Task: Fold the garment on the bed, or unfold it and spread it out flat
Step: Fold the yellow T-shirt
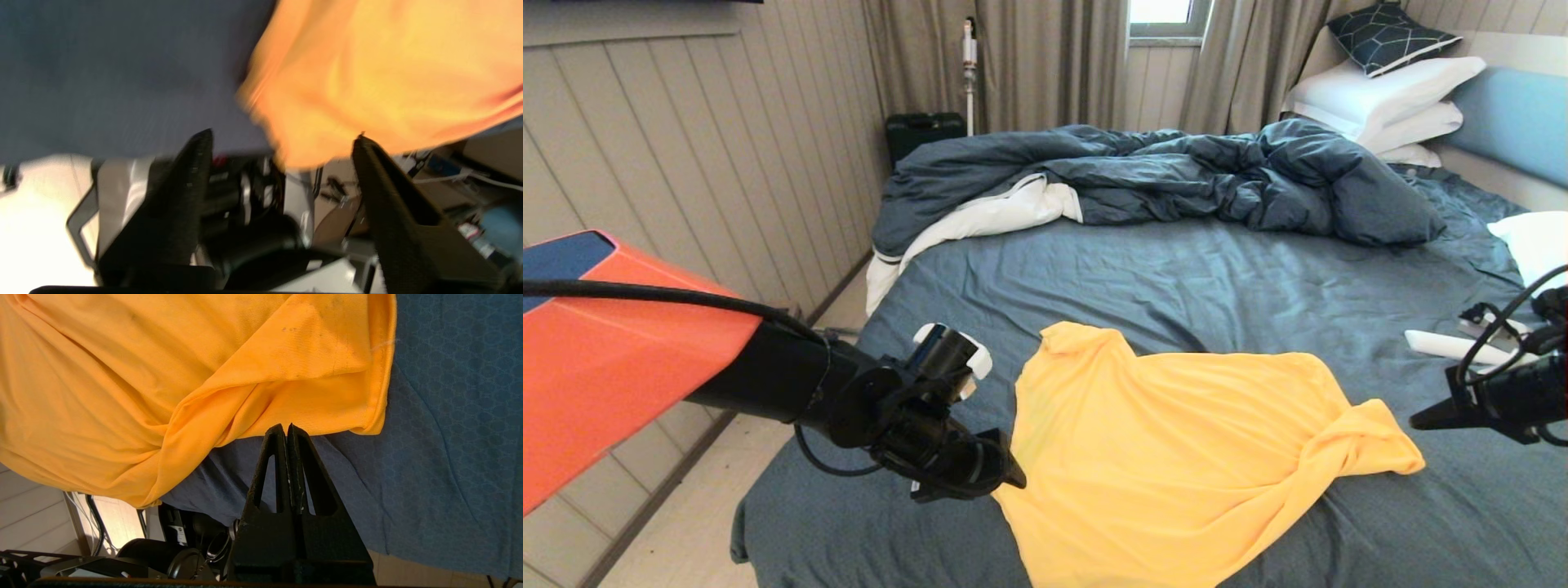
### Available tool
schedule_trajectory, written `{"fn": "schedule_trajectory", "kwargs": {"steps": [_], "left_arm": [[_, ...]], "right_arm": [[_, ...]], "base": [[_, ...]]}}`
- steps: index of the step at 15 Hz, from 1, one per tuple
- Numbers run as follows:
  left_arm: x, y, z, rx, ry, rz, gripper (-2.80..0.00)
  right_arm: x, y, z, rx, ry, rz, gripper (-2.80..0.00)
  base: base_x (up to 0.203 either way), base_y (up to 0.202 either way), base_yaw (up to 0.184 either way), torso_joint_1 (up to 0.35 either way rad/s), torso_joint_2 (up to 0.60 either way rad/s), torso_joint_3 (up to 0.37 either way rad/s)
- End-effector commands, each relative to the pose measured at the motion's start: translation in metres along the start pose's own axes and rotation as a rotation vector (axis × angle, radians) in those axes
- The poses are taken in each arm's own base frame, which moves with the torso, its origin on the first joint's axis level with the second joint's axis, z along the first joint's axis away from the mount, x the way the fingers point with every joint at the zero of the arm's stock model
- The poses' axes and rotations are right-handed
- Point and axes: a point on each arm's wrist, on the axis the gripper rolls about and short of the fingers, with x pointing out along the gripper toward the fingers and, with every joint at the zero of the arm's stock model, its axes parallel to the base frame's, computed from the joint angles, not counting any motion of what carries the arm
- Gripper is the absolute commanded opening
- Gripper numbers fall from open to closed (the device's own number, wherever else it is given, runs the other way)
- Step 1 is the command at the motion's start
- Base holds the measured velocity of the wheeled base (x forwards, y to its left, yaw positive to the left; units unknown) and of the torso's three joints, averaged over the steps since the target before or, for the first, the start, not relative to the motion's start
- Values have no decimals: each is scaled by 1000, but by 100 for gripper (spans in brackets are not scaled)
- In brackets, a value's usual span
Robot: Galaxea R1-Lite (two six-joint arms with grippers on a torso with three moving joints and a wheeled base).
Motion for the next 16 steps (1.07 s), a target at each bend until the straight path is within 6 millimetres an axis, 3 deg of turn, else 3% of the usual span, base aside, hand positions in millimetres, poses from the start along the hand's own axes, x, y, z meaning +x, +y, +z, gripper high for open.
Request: {"fn": "schedule_trajectory", "kwargs": {"steps": [1, 4, 5, 9, 12, 16], "left_arm": [[-12, 1, -11, 3, 9, -4, 0], [-12, -13, -34, 56, 57, -16, 0], [-10, -18, -41, 75, 76, -17, -280], [16, -37, -64, 149, 155, -13, -280], [38, -38, -63, 149, 183, 10, -280], [40, -40, -58, 133, 154, 7, -280]], "right_arm": [[3, -1, 0, 2, 7, 9, -280], [12, -5, 0, 12, 28, 17, -280], [13, -6, 1, 13, 30, 18, -280], [20, -12, 6, 17, 32, 24, -280], [24, -15, 10, 16, 32, 24, -280], [24, -15, 11, 15, 28, 23, -280]], "base": [[0, 0, 0, 0, 0, 0], [0, 0, 0, 0, 0, 0], [0, 0, 0, 0, 0, 0], [0, 0, 0, 0, 0, 0], [0, 0, 0, 0, 0, 0], [0, 0, 0, 0, 0, 0]]}}
